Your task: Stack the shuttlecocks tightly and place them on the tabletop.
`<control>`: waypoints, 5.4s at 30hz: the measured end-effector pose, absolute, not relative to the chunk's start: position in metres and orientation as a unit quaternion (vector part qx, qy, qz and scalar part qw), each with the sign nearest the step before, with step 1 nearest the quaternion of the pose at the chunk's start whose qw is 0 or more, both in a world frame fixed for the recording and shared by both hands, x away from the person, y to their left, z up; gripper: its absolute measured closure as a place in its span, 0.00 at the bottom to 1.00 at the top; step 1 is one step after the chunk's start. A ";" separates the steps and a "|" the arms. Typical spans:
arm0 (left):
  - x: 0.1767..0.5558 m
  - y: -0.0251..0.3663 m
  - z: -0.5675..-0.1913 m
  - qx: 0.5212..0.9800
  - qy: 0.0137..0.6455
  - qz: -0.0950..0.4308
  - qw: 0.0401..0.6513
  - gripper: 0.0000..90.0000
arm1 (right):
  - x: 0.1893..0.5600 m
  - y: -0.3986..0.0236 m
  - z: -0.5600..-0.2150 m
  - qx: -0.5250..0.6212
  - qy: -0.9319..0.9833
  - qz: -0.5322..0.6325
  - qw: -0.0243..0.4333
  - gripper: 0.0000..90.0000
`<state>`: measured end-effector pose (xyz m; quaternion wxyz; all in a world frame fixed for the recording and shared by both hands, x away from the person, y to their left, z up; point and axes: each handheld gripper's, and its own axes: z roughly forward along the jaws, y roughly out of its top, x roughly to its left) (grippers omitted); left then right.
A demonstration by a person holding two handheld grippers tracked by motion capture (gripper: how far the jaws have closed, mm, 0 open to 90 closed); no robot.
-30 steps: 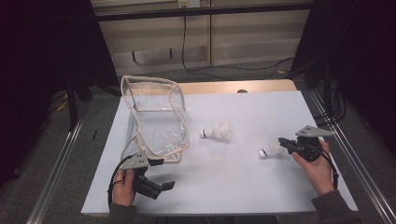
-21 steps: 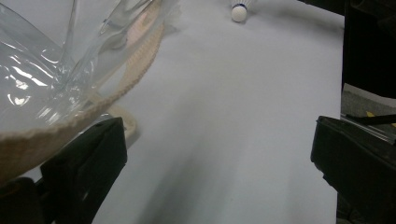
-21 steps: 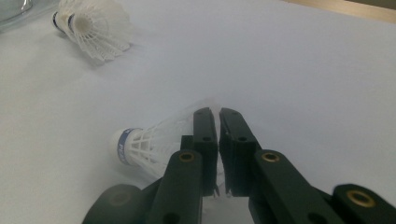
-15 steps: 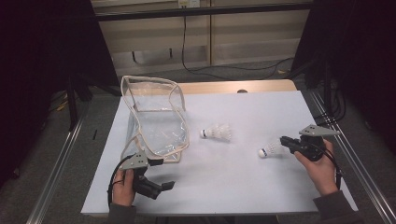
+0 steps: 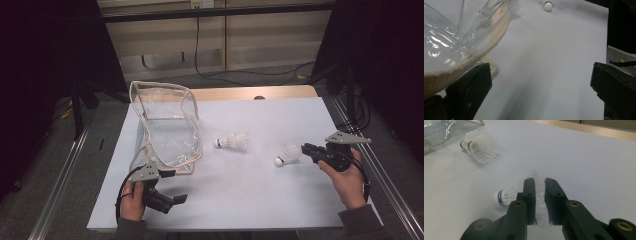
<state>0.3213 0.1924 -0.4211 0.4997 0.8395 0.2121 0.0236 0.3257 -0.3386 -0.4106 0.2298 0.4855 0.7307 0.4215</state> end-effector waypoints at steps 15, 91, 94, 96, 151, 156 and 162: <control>0.321 0.192 -0.421 0.839 0.212 0.024 0.500 0.04 | 0.332 -0.330 -0.414 0.491 0.723 0.435 0.217 0.41; 0.323 0.193 -0.421 0.841 0.211 0.024 0.497 0.04 | 0.367 -0.292 -0.435 0.455 0.778 0.399 0.167 0.33; 0.323 0.193 -0.421 0.840 0.211 0.023 0.499 0.04 | 0.363 -0.295 -0.436 0.450 0.778 0.405 0.168 0.37; 0.323 0.193 -0.421 0.840 0.211 0.024 0.499 0.04 | 0.360 -0.295 -0.435 0.448 0.778 0.407 0.167 0.39; 0.322 0.192 -0.421 0.840 0.211 0.025 0.500 0.04 | 0.342 -0.301 -0.445 0.421 0.801 0.408 0.124 0.99; 0.322 0.192 -0.421 0.839 0.211 0.025 0.500 0.04 | 0.343 -0.304 -0.443 0.423 0.795 0.417 0.124 0.99; 0.322 0.192 -0.421 0.839 0.211 0.024 0.500 0.04 | 0.345 -0.302 -0.437 0.422 0.790 0.426 0.127 0.99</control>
